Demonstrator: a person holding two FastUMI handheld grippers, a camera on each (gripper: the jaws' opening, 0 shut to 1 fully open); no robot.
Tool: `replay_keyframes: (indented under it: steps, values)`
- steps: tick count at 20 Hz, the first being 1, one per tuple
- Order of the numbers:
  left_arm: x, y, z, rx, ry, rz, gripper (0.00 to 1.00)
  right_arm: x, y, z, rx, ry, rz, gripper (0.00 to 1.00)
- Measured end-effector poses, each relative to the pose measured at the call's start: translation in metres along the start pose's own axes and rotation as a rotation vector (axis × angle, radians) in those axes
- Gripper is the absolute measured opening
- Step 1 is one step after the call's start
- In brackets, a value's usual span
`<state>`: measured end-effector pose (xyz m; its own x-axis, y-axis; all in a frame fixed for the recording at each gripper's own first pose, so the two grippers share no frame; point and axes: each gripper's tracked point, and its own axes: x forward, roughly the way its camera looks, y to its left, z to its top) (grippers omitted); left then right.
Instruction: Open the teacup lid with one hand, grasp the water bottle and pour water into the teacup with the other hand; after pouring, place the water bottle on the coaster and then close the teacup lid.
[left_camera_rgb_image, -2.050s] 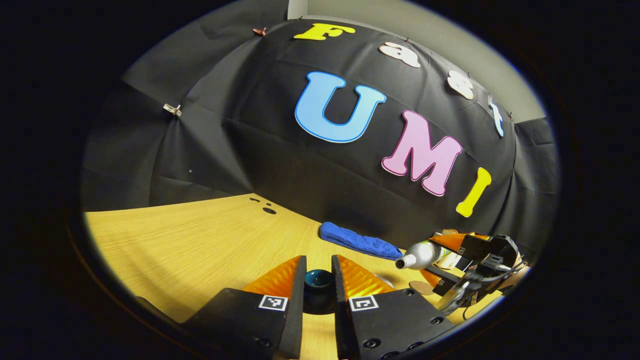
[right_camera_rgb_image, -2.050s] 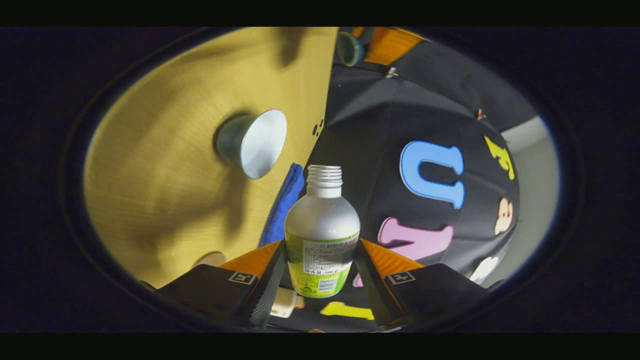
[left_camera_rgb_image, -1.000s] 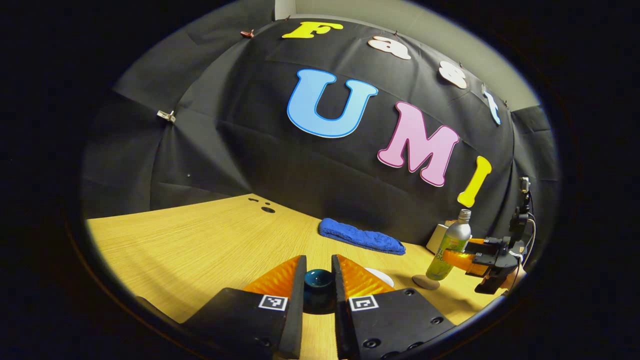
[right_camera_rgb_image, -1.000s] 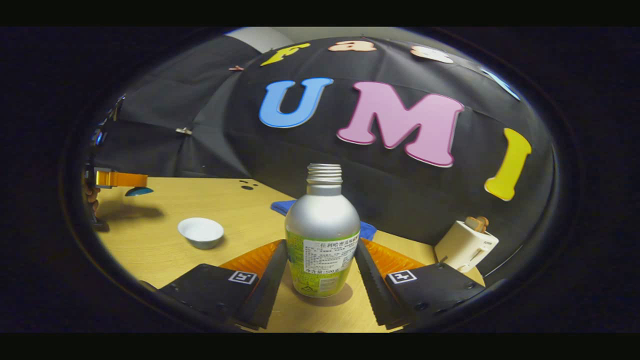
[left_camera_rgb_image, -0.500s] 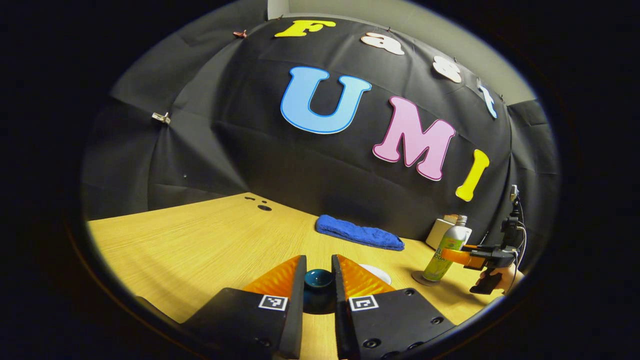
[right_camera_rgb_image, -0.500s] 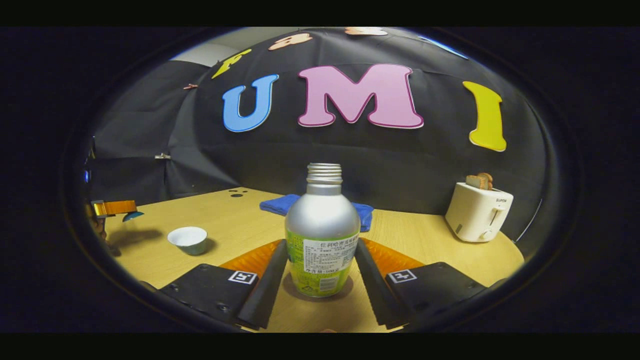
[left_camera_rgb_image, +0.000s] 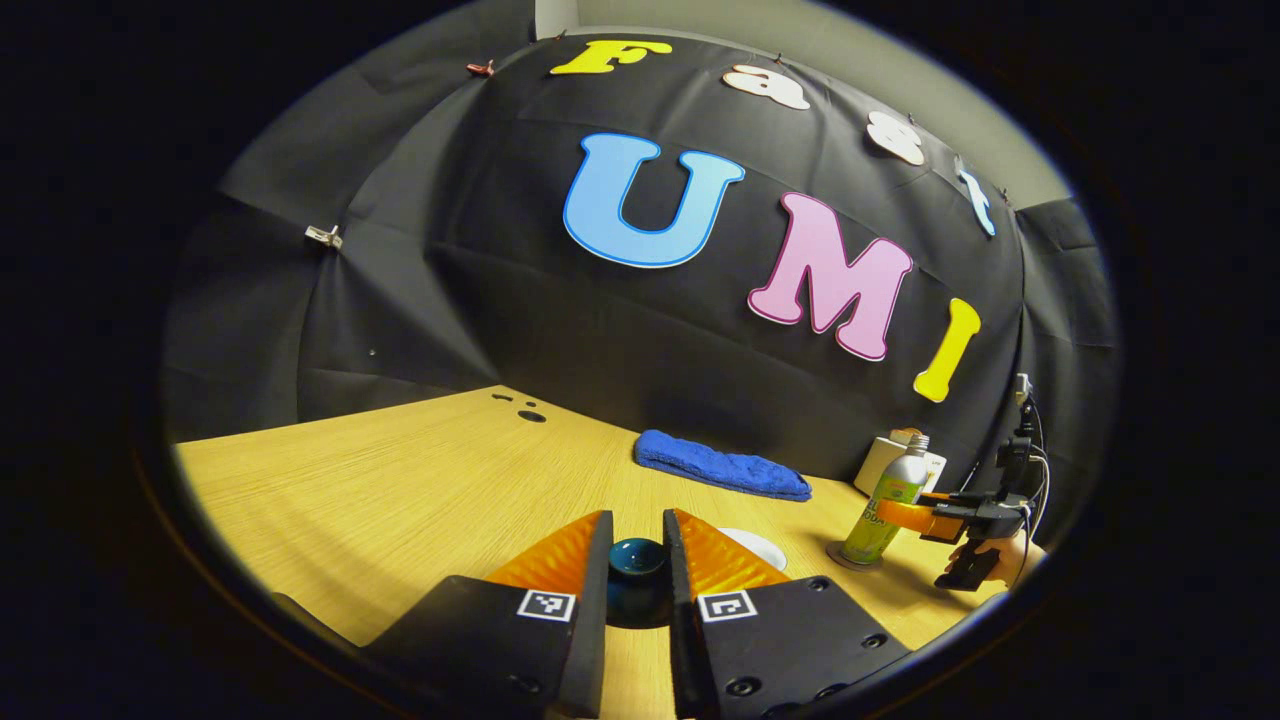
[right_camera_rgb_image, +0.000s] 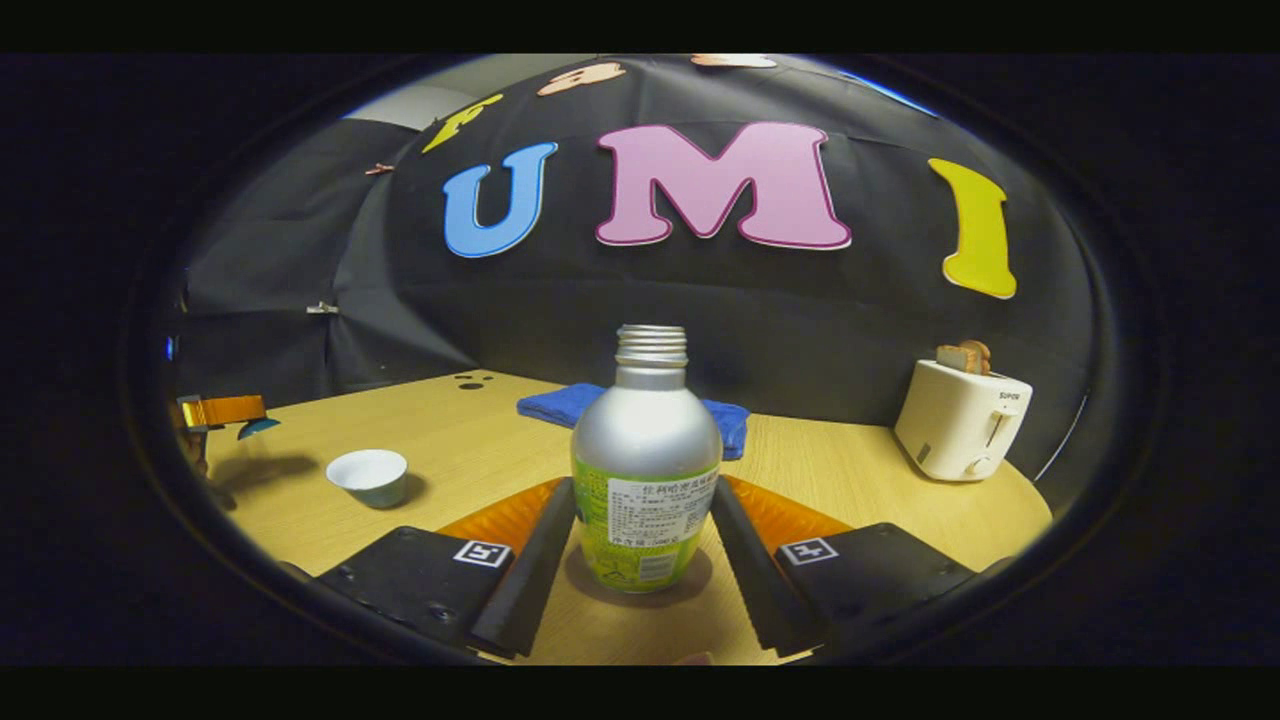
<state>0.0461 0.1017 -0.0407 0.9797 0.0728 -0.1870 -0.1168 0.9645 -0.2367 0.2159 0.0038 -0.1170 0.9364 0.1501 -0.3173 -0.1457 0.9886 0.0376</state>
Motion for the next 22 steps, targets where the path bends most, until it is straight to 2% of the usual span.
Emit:
replay_keyframes:
  steps: [3,5,10,13,17,19,22]
  values:
    - [0.0,-0.004,-0.001,-0.003,0.003,-0.004,0.3,-0.002,-0.001,-0.003,0.034,0.007,0.009,0.86]
    - [0.0,-0.01,-0.004,-0.003,0.011,-0.016,0.3,-0.008,-0.003,-0.007,0.05,0.01,0.009,1.0]
    - [0.002,-0.04,-0.007,0.03,0.019,-0.064,0.3,-0.039,-0.007,-0.014,0.07,0.006,0.011,1.0]
    - [0.016,-0.06,-0.007,0.032,0.038,-0.099,0.3,-0.071,-0.018,-0.013,0.05,-0.021,-0.022,1.0]
    - [0.044,-0.089,-0.004,0.085,0.05,-0.131,0.3,-0.117,-0.024,-0.004,0.004,-0.058,-0.083,1.0]
    - [0.057,-0.104,-0.01,0.096,0.066,-0.155,0.3,-0.133,-0.023,-0.009,-0.018,-0.052,-0.084,1.0]
    - [0.075,-0.11,-0.027,0.129,0.11,-0.143,0.3,-0.153,-0.025,-0.016,-0.056,-0.047,-0.082,0.99]
